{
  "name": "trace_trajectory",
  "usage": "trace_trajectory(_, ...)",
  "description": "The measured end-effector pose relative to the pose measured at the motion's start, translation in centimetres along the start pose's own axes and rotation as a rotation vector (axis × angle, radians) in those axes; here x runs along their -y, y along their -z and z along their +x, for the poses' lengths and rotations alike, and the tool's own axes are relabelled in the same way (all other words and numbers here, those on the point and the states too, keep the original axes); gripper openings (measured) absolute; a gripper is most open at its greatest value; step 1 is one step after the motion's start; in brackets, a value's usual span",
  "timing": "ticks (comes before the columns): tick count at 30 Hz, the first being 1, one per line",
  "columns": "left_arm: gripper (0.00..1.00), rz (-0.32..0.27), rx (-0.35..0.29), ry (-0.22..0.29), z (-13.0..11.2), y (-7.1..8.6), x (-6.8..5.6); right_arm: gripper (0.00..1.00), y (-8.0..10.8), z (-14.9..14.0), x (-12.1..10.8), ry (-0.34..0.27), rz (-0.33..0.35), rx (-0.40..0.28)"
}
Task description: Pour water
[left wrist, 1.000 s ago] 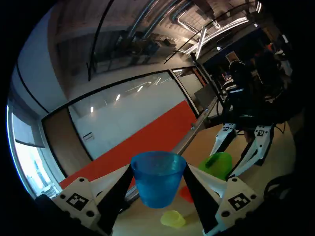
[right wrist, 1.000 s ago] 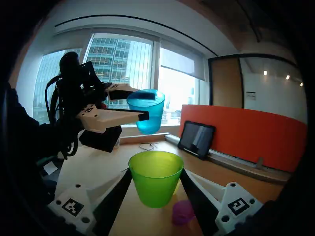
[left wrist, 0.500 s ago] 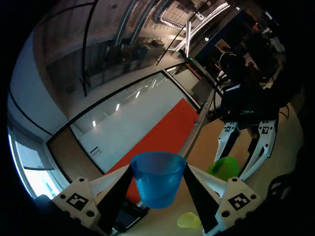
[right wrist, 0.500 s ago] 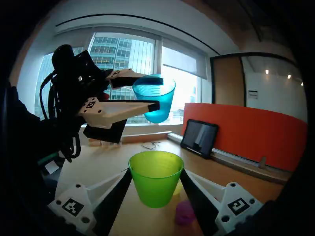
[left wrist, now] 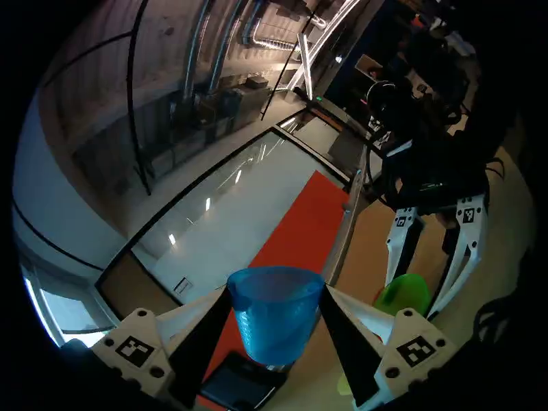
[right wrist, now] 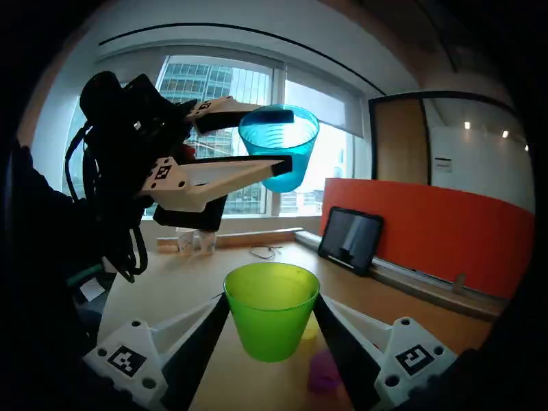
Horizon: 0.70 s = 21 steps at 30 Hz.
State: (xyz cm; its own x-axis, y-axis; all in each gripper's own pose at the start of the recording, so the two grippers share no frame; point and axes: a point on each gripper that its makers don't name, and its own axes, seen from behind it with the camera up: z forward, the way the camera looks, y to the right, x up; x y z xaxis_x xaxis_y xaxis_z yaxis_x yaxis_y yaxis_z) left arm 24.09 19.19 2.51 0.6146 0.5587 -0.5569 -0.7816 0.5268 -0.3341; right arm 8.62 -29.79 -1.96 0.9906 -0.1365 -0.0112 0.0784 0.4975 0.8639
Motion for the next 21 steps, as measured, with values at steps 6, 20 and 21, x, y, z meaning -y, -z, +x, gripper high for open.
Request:
trace_trajectory(6,0.87,0.003,-0.001,-0.043,0.12,-0.06,0.14,0.91,0.00,0.20,0.12,0.001,0.002,-0.002)
trace_trajectory(20,0.87,-0.012,0.011,-0.111,0.12,-0.24,-0.15,0.91,-0.14,0.38,0.05,-0.004,0.001,-0.009)
trace_trajectory(21,0.87,-0.013,0.012,-0.116,0.15,-0.26,-0.11,0.91,-0.15,0.40,0.04,-0.004,0.001,-0.009)
